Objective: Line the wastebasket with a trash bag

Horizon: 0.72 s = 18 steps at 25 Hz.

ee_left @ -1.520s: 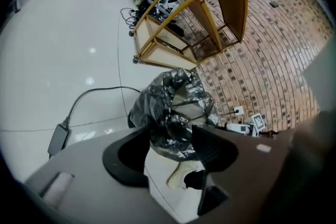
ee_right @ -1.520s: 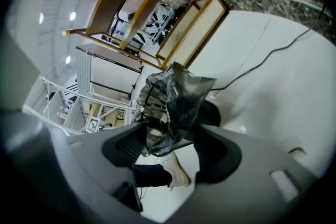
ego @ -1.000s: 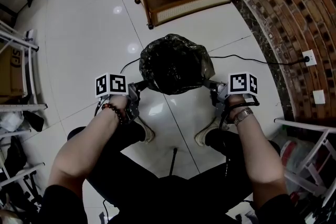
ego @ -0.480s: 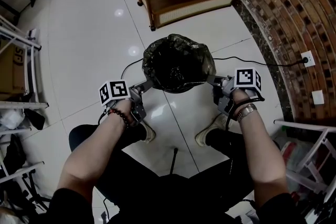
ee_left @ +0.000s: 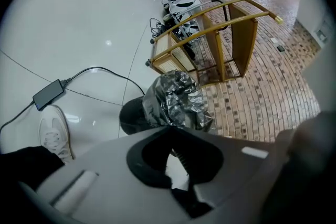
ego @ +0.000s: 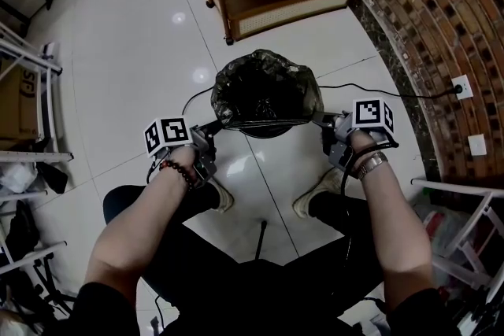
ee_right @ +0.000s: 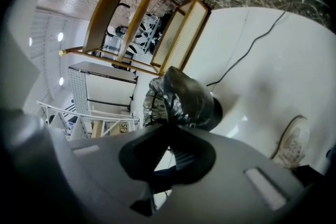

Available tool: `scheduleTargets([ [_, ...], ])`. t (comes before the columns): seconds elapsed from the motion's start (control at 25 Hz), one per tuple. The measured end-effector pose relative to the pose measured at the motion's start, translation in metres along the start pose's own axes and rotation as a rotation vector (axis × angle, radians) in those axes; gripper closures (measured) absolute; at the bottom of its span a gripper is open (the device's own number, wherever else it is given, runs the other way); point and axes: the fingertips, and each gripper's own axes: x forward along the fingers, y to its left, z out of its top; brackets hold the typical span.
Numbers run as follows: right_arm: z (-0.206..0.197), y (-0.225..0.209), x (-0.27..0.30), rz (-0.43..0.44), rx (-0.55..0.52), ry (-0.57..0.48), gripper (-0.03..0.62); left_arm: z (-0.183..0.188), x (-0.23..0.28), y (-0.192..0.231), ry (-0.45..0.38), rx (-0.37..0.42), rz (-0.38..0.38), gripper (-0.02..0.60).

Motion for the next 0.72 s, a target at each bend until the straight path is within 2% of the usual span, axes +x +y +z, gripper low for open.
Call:
scheduleTargets([
  [0.32,-0.007,0.006,-0.008,-0.048,-0.036,0.049,0.592,-0.006,-0.025,-0.026,0.077,0.07,0.011,0.581],
  [0.72,-0.023,-0.029,0.019,-0.161,-0.105,0.079,0.578,-0.025,-0.004,0.022,0.148,0.161,0.161,0.581],
])
